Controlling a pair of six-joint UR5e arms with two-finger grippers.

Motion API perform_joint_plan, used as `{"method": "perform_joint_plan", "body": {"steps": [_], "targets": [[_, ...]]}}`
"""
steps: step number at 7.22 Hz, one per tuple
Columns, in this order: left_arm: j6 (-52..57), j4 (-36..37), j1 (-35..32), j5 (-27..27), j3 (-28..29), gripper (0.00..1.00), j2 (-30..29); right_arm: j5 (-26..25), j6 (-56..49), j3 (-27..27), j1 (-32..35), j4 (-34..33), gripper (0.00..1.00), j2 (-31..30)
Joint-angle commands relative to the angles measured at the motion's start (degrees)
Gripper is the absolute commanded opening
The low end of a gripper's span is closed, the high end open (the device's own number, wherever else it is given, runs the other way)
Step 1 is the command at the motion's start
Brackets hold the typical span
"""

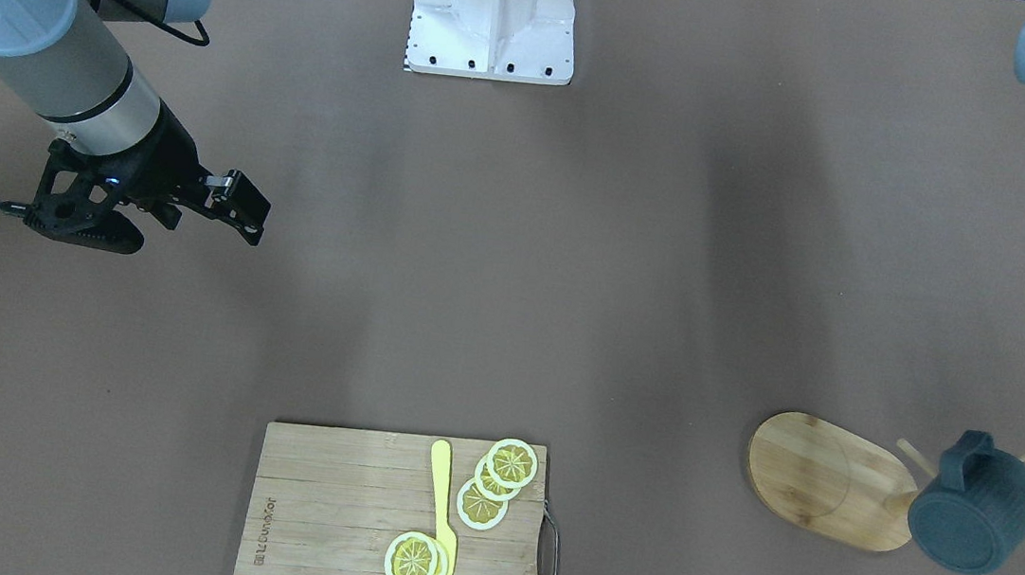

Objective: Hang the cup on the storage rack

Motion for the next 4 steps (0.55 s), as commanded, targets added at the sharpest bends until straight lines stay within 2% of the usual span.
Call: {"method": "perform_joint_plan", "body": {"steps": [1, 2, 4], "targets": [[0.02, 12.26, -8.41, -9.61, -0.17, 0.98, -5.34, 0.33, -0.08, 0.22, 0.0, -0.07, 1.0, 0.02], [0.02, 19.55, -12.98, -16.81, -0.17, 0.98, -5.89, 0.42, -0.08, 0.22, 0.0, -0.07, 1.0, -0.06], [0.01, 36.93, -21.25, -39.26, -0.08, 0.98, -5.72, 0.59, -0.34, 1.18, 0.61, -0.07, 1.0, -1.28]]}}
